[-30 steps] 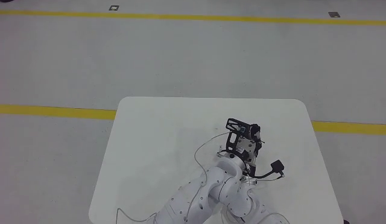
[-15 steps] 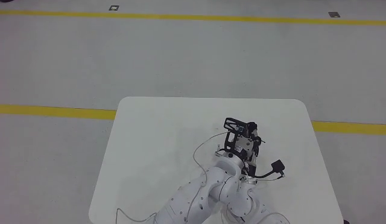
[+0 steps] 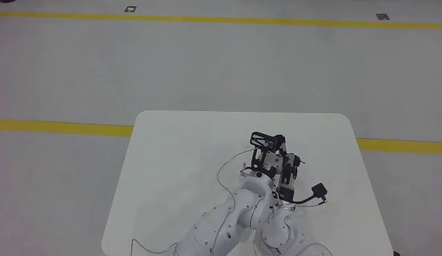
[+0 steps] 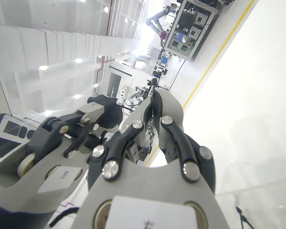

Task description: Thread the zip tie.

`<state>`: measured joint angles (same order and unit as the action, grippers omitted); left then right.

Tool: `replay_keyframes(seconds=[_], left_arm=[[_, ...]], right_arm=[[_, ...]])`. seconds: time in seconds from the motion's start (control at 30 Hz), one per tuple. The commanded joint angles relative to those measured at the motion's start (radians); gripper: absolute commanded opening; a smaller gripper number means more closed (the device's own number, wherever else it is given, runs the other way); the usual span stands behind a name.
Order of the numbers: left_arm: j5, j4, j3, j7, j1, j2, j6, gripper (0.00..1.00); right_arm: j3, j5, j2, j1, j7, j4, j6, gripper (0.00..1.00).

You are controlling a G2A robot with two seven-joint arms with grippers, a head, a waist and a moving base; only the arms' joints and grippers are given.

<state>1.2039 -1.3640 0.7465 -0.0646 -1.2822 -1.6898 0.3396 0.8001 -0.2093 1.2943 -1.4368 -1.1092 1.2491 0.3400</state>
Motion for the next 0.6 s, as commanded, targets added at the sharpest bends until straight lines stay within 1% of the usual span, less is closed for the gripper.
replay_keyframes(seconds=[0.0,0.03,0.07,0.1,0.17,0.23,0.37,0.5,0.57], left_arm=[[0.011,0.002,0.007,-0.004,-0.002,-0.003,0.000,0.00],[0.016,0.000,0.010,-0.003,-0.004,-0.005,0.000,0.00],[0.022,0.000,0.014,-0.003,-0.006,-0.006,0.000,0.00],[0.030,0.000,0.018,-0.003,-0.008,-0.008,0.000,0.00],[0.045,-0.002,0.024,-0.001,-0.013,-0.012,0.000,0.00],[0.060,-0.001,0.030,0.002,-0.017,-0.015,0.000,0.00],[0.134,0.018,0.047,0.015,-0.020,-0.024,0.000,0.00],[0.134,0.021,0.057,0.015,-0.016,-0.027,0.000,0.00],[0.121,0.009,0.066,0.008,-0.019,-0.027,0.000,0.00]], right_arm=[[0.001,0.001,0.000,0.000,0.000,0.001,0.000,0.00],[0.002,0.001,-0.001,-0.001,0.001,0.001,0.000,0.01],[0.002,0.001,-0.001,-0.001,0.001,0.001,0.000,0.04],[0.002,0.002,-0.001,-0.001,0.001,0.002,0.000,0.12],[0.003,0.001,-0.001,-0.001,0.001,0.002,0.000,0.22],[0.003,0.001,-0.001,-0.001,0.002,0.002,0.000,0.25],[0.003,0.002,0.000,-0.001,0.004,0.001,0.000,0.26],[0.002,0.003,0.000,0.000,0.004,0.000,0.000,0.25],[0.004,0.004,0.000,0.000,0.003,0.000,0.000,0.25]])
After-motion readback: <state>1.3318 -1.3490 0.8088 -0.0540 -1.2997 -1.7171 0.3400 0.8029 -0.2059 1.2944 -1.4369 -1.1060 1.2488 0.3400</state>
